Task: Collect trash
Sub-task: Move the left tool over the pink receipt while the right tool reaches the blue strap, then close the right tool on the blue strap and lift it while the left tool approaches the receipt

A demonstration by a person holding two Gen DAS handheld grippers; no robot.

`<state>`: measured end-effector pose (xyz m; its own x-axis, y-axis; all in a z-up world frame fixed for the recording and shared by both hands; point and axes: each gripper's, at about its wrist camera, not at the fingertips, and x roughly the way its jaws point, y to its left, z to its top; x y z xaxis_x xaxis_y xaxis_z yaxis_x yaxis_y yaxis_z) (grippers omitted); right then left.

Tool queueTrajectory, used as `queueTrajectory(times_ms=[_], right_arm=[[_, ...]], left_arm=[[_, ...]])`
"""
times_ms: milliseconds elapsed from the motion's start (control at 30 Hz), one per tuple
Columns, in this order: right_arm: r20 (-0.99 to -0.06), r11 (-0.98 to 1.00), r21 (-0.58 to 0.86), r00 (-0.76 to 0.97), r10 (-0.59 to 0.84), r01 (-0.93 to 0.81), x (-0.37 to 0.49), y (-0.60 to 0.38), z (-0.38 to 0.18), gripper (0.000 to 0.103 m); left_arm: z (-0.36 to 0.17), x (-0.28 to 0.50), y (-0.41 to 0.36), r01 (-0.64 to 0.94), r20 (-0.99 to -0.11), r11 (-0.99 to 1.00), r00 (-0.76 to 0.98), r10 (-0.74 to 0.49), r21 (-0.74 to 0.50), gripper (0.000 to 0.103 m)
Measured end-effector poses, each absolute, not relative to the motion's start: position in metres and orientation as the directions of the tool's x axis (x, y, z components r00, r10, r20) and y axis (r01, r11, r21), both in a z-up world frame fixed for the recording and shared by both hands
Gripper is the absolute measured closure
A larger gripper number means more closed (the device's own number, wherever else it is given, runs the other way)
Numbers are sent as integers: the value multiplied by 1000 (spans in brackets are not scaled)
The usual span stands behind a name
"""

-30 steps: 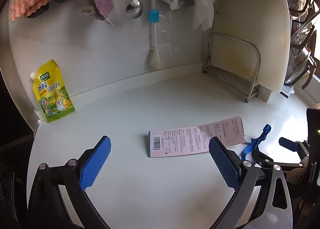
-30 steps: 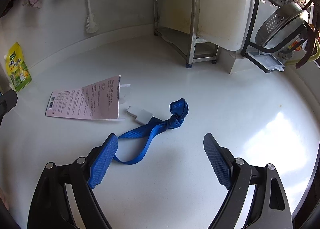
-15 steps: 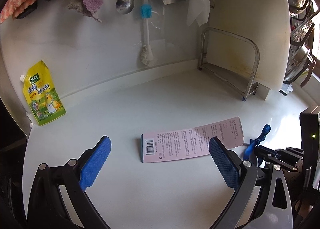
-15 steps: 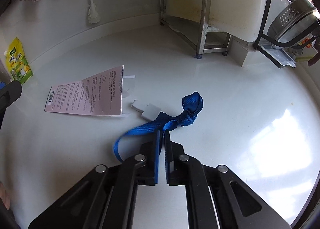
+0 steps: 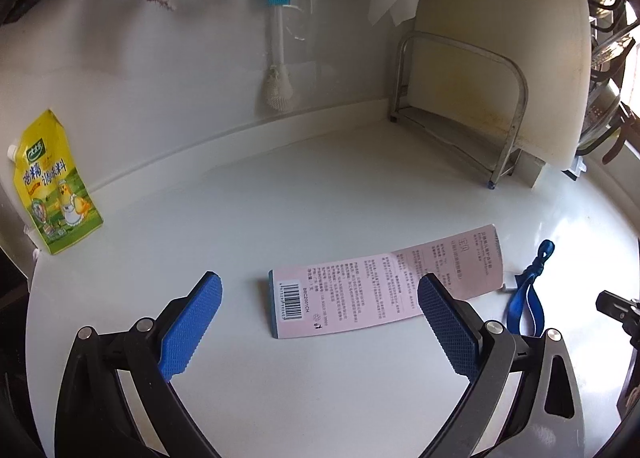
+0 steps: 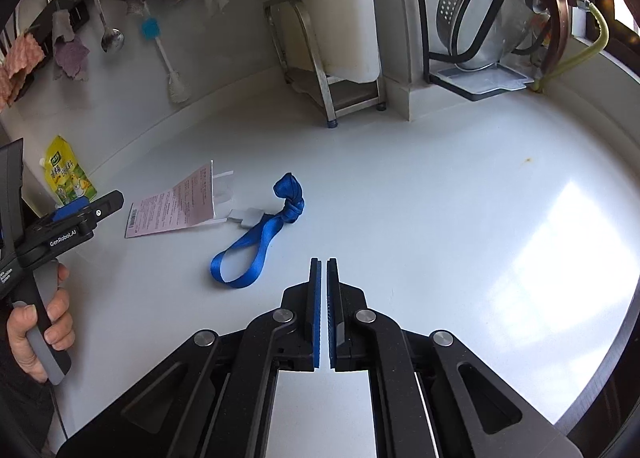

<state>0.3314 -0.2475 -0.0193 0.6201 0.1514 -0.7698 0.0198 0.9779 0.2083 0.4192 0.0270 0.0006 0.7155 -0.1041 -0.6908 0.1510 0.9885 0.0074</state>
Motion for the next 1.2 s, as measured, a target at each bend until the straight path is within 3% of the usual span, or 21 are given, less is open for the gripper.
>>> queueTrajectory(times_ms=[200, 300, 333, 367, 800, 833, 900, 933, 967, 1200], right_arm=[[-773, 979, 197, 608, 183, -44, 353, -206, -28, 100], [-778, 984, 173, 606, 167, -49, 367, -190, -31, 79], [-778, 986, 162, 609, 153, -41, 372, -187, -32, 62], [-778, 988, 150, 613, 136, -29, 376, -184, -33, 55], [-813, 1000, 17, 583, 17, -4, 409, -164, -48, 51], [-812, 1000, -5, 584, 2, -9, 410, -160, -49, 53], [-807, 999, -14, 590, 8, -32, 410, -156, -48, 72], [-809, 999, -24, 588, 5, -42, 410, -153, -47, 91], [-812, 998, -29, 583, 7, -52, 412, -152, -48, 102], [-793, 994, 107, 601, 103, -29, 390, -193, -40, 102]], left_arm=[[-5, 424, 36, 105, -697, 994, 714, -75, 1, 6], [-4, 424, 39, 100, -695, 995, 714, -81, -13, 6], [-4, 424, 39, 98, -691, 995, 718, -78, -10, 6], [-4, 423, 40, 97, -688, 995, 722, -76, -7, 6], [0, 419, 49, 100, -680, 994, 727, -97, -35, 6], [0, 420, 48, 102, -681, 994, 726, -98, -33, 6], [0, 419, 47, 107, -680, 994, 726, -99, -30, 6], [0, 419, 46, 111, -681, 993, 726, -100, -27, 6], [0, 419, 45, 115, -682, 993, 724, -101, -25, 6], [-7, 418, 35, 200, -700, 979, 696, -161, -26, 6]])
